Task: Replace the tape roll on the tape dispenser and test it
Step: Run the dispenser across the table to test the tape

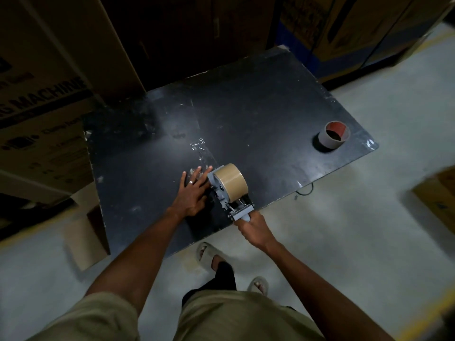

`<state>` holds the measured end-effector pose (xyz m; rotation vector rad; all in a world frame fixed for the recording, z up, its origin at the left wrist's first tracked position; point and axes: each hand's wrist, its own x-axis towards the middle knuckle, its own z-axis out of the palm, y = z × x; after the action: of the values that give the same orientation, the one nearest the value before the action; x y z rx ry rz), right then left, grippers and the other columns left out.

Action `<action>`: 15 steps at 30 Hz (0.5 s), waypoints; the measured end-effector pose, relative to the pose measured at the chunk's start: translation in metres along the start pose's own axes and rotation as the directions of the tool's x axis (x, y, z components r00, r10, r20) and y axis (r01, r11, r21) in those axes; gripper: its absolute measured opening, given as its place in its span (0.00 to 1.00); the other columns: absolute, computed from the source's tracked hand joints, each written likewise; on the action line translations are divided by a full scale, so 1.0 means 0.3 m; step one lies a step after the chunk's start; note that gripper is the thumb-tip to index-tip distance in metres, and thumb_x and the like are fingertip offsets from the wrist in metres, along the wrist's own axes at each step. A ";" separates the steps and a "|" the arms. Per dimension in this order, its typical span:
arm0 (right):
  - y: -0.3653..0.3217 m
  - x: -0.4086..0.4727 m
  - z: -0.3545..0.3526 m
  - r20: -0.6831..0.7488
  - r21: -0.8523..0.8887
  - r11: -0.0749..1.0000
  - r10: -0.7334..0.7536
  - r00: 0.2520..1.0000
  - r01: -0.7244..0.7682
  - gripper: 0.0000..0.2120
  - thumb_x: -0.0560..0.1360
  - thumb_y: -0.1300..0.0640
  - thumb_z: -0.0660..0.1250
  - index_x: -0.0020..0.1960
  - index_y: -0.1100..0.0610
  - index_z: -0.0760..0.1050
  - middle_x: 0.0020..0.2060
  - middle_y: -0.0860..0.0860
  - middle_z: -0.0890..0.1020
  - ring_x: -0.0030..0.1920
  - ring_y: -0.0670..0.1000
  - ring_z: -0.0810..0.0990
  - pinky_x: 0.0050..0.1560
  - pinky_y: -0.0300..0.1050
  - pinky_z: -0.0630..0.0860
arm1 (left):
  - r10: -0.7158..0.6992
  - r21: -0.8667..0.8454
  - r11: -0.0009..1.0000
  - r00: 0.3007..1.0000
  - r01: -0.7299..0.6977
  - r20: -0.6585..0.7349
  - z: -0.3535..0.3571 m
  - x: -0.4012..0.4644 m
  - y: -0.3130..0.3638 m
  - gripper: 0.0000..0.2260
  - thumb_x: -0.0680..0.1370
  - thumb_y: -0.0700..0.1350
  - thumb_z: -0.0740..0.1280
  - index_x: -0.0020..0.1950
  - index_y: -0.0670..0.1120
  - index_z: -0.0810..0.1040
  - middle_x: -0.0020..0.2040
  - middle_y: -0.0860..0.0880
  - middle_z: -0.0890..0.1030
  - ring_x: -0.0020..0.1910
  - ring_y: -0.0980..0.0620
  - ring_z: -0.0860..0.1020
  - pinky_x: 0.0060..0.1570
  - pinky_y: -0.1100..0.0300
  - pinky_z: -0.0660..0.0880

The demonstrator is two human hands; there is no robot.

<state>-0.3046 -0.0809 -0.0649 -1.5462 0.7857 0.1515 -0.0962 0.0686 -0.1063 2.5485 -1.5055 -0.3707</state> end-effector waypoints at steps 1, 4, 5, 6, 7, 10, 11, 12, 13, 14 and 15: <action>0.002 -0.003 0.003 -0.008 -0.003 1.000 -0.007 1.000 0.007 0.16 0.73 0.57 0.70 0.28 0.48 0.71 0.27 0.48 0.73 0.29 0.49 0.69 0.29 0.40 0.64 | -0.002 0.000 1.000 1.000 0.002 0.008 -0.001 0.000 -0.001 0.30 0.76 0.56 0.49 0.79 0.55 0.54 0.80 0.52 0.44 0.79 0.43 0.43 0.72 0.32 0.38; 0.011 -0.011 0.001 -0.013 -0.008 1.000 -0.013 1.000 0.013 0.17 0.75 0.59 0.70 0.30 0.47 0.72 0.25 0.44 0.74 0.27 0.46 0.70 0.28 0.39 0.65 | -0.015 0.007 1.000 0.998 0.014 0.055 -0.012 0.005 0.001 0.32 0.74 0.52 0.54 0.79 0.56 0.53 0.80 0.53 0.42 0.79 0.45 0.40 0.71 0.33 0.37; 0.014 -0.013 -0.002 -0.015 -0.008 1.000 -0.013 1.000 0.013 0.16 0.76 0.60 0.70 0.31 0.48 0.72 0.24 0.44 0.74 0.27 0.45 0.70 0.28 0.38 0.66 | -0.024 0.013 1.000 0.997 0.023 0.078 -0.016 0.006 0.001 0.33 0.73 0.50 0.57 0.79 0.56 0.53 0.80 0.53 0.41 0.79 0.45 0.39 0.71 0.33 0.37; 0.016 -0.015 -0.005 -0.018 -0.009 1.000 -0.015 1.000 0.015 0.16 0.76 0.61 0.70 0.32 0.49 0.72 0.24 0.43 0.75 0.27 0.45 0.70 0.28 0.38 0.66 | -0.035 0.021 0.999 0.995 0.033 0.098 -0.023 0.008 0.004 0.35 0.73 0.47 0.60 0.79 0.57 0.54 0.80 0.54 0.40 0.78 0.46 0.38 0.72 0.33 0.37; 0.018 -0.016 -0.007 -0.022 -0.009 1.000 -0.009 1.000 0.009 0.16 0.76 0.61 0.70 0.32 0.49 0.72 0.24 0.43 0.75 0.27 0.45 0.71 0.28 0.38 0.66 | -0.047 0.027 0.999 0.992 0.044 0.115 -0.027 0.010 0.007 0.36 0.72 0.46 0.62 0.79 0.57 0.54 0.80 0.54 0.39 0.78 0.46 0.38 0.72 0.33 0.38; 0.048 -0.034 -0.017 -0.031 -0.037 0.999 0.003 1.000 -0.004 0.16 0.75 0.61 0.70 0.32 0.49 0.72 0.24 0.43 0.75 0.27 0.46 0.72 0.30 0.39 0.67 | -0.074 0.040 0.997 0.988 0.069 0.133 -0.036 0.011 0.024 0.39 0.71 0.46 0.62 0.79 0.58 0.49 0.80 0.54 0.39 0.79 0.45 0.39 0.72 0.32 0.40; 0.073 -0.050 -0.022 -0.031 -0.047 0.999 0.003 1.000 -0.004 0.15 0.74 0.61 0.70 0.32 0.49 0.72 0.24 0.43 0.76 0.27 0.45 0.72 0.31 0.39 0.67 | -0.076 0.044 0.997 0.989 0.071 0.125 -0.036 0.010 0.027 0.40 0.70 0.47 0.60 0.79 0.60 0.46 0.80 0.55 0.39 0.79 0.45 0.40 0.72 0.31 0.41; 0.097 -0.071 -0.031 -0.028 -0.052 0.999 0.003 1.000 -0.004 0.13 0.74 0.59 0.70 0.33 0.49 0.73 0.24 0.42 0.77 0.27 0.44 0.72 0.31 0.39 0.67 | -0.081 0.048 0.996 0.990 0.076 0.118 -0.035 0.009 0.031 0.41 0.69 0.48 0.59 0.79 0.61 0.45 0.80 0.55 0.39 0.79 0.45 0.40 0.71 0.31 0.42; 0.122 -0.092 -0.042 -0.021 -0.056 0.998 -0.003 1.000 0.002 0.11 0.73 0.58 0.70 0.35 0.49 0.74 0.24 0.42 0.77 0.27 0.43 0.73 0.30 0.38 0.67 | -0.091 0.055 0.995 0.989 0.085 0.116 -0.032 0.010 0.034 0.41 0.68 0.49 0.58 0.78 0.62 0.43 0.80 0.55 0.39 0.79 0.44 0.41 0.71 0.31 0.42; 0.143 -0.111 -0.054 -0.011 -0.063 0.998 -0.016 1.000 0.015 0.08 0.74 0.57 0.70 0.37 0.50 0.75 0.25 0.42 0.78 0.27 0.41 0.73 0.30 0.37 0.68 | -0.104 0.062 0.993 0.987 0.097 0.121 -0.031 0.012 0.039 0.42 0.68 0.49 0.58 0.78 0.62 0.42 0.80 0.55 0.39 0.79 0.44 0.41 0.71 0.30 0.43; 0.159 -0.124 -0.063 -0.005 -0.070 0.997 -0.024 1.000 0.024 0.07 0.74 0.57 0.71 0.38 0.51 0.76 0.27 0.43 0.78 0.28 0.41 0.73 0.29 0.37 0.68 | -0.117 0.068 0.992 0.985 0.109 0.128 -0.032 0.013 0.044 0.42 0.68 0.49 0.58 0.78 0.62 0.41 0.80 0.55 0.38 0.79 0.44 0.40 0.71 0.29 0.43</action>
<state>-0.3659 -0.0809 -0.0815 -1.6223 0.7729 0.1581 -0.1026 0.0590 -0.0942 2.7134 -1.4387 -0.5263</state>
